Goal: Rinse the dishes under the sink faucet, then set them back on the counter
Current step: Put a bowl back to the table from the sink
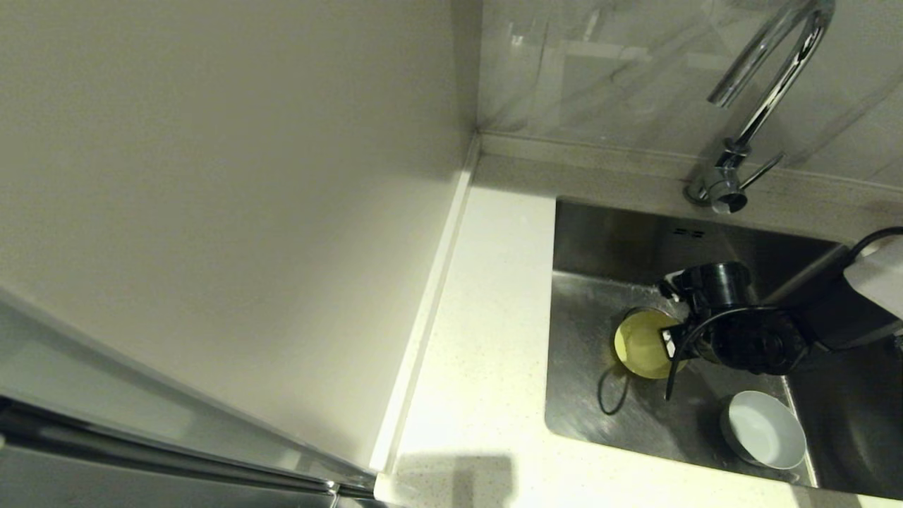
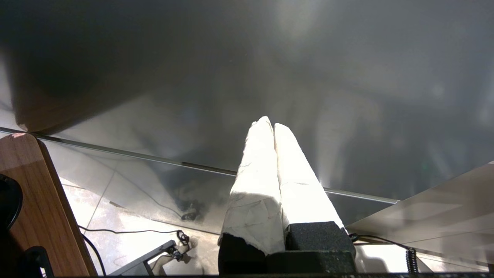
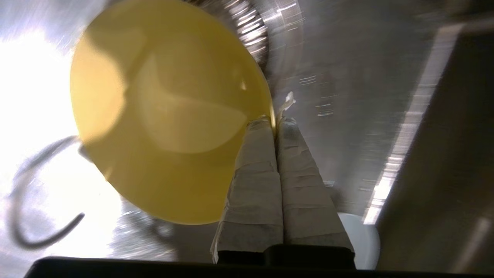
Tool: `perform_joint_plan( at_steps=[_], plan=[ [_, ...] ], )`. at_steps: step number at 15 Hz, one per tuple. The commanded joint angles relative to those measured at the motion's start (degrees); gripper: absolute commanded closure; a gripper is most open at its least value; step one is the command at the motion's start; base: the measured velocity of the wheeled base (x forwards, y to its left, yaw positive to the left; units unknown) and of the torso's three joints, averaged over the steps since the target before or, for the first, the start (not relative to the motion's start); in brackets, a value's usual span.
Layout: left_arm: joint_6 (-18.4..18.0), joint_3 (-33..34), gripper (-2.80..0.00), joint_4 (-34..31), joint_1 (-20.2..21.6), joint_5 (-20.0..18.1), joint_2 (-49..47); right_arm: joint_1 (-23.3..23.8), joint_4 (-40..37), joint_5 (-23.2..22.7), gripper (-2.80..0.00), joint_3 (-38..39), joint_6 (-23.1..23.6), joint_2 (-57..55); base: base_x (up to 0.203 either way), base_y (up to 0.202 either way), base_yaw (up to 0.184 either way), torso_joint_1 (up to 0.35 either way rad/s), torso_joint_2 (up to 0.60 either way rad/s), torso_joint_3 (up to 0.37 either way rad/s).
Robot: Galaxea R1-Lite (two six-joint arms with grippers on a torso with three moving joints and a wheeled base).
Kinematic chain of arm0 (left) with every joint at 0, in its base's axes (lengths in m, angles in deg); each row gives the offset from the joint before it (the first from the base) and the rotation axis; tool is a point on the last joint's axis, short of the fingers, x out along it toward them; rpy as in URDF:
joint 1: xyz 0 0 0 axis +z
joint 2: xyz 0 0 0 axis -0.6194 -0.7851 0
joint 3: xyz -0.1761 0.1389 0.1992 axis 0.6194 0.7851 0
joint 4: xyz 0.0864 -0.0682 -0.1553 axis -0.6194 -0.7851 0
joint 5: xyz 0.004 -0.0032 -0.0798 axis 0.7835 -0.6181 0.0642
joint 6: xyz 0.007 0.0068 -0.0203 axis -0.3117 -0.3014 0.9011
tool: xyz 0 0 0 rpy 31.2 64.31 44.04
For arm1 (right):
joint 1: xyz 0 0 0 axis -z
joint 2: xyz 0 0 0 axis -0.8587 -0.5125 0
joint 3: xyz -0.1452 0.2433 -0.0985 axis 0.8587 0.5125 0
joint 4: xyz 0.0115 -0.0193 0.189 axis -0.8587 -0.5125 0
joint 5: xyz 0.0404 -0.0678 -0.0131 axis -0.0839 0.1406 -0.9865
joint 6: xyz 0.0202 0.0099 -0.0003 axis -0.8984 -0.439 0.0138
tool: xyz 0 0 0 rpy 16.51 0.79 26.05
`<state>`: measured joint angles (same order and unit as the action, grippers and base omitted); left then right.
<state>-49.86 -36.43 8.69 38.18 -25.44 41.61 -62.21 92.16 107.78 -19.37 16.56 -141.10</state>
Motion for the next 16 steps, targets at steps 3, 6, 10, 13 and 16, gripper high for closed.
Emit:
perform_joint_plan(
  at_steps=[3, 6, 10, 13, 16],
  plan=[
    [0.02, 0.18, 0.00, 0.02, 0.01, 0.00, 0.00, 3.24, -0.09, 0.56, 0.00, 1.99, 0.20, 9.75, 0.000, 0.000, 0.000, 0.000, 0.00, 0.000],
    [0.02, 0.11, 0.00, 0.02, 0.01, 0.00, 0.00, 7.21, 0.81, 0.68, 0.00, 4.08, 0.24, 15.23, 0.000, 0.000, 0.000, 0.000, 0.00, 0.000],
    [0.02, 0.18, 0.00, 0.02, 0.01, 0.00, 0.00, 15.01, 6.66, 0.66, 0.00, 6.55, 4.11, 23.63, 0.000, 0.000, 0.000, 0.000, 0.00, 0.000],
    [0.02, 0.18, 0.00, 0.02, 0.01, 0.00, 0.00, 19.74, 22.00, 0.02, 0.00, 6.55, 10.90, 29.17, 0.000, 0.000, 0.000, 0.000, 0.00, 0.000],
    [0.02, 0.18, 0.00, 0.02, 0.01, 0.00, 0.00, 23.84, 44.09, -3.64, 0.00, 7.81, 17.23, 33.16, 0.000, 0.000, 0.000, 0.000, 0.00, 0.000]
  ],
)
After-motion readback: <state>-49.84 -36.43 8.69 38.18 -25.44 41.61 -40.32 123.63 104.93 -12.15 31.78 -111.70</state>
